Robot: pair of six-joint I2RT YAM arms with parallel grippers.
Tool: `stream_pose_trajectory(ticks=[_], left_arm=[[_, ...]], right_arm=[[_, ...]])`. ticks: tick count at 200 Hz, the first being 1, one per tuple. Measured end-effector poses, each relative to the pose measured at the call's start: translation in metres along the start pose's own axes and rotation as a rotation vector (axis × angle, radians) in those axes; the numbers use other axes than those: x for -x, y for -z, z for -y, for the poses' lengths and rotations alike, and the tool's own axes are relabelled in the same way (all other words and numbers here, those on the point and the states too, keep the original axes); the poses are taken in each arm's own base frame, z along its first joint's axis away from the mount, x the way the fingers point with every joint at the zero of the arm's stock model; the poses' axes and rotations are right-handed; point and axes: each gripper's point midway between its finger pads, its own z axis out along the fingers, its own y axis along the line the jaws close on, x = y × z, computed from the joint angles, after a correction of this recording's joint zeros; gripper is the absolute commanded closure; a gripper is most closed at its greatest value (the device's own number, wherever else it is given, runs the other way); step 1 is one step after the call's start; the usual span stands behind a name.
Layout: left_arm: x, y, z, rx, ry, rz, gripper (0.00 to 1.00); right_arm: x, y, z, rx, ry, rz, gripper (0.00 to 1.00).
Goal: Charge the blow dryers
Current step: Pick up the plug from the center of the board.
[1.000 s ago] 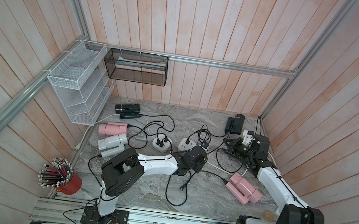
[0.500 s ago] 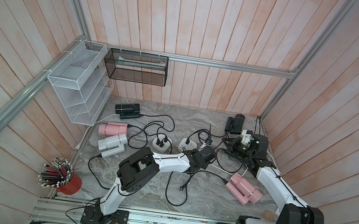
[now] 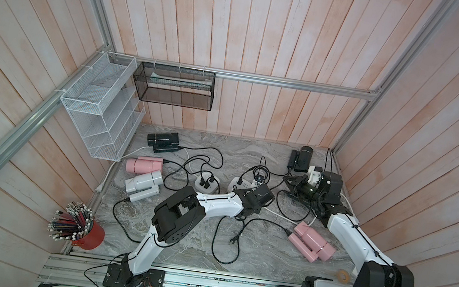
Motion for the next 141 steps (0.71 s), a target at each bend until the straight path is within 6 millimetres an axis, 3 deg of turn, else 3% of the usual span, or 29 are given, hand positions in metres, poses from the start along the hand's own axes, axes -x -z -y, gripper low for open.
stream_pose_trajectory(ticks=[77, 141], left_arm=[[0.0031, -0.0008, 0.0008, -0.01, -0.016, 0.008, 0.77], [-0.0012, 0.0033, 0.0072, -0.08, -0.109, 0.022, 0.84]], right_arm=[[-0.0009, -0.0009, -0.0019, 0.004, 0.007, 0.001, 0.97], [0.0008, -0.0016, 0.0006, -0.016, 0.018, 0.01, 0.98]])
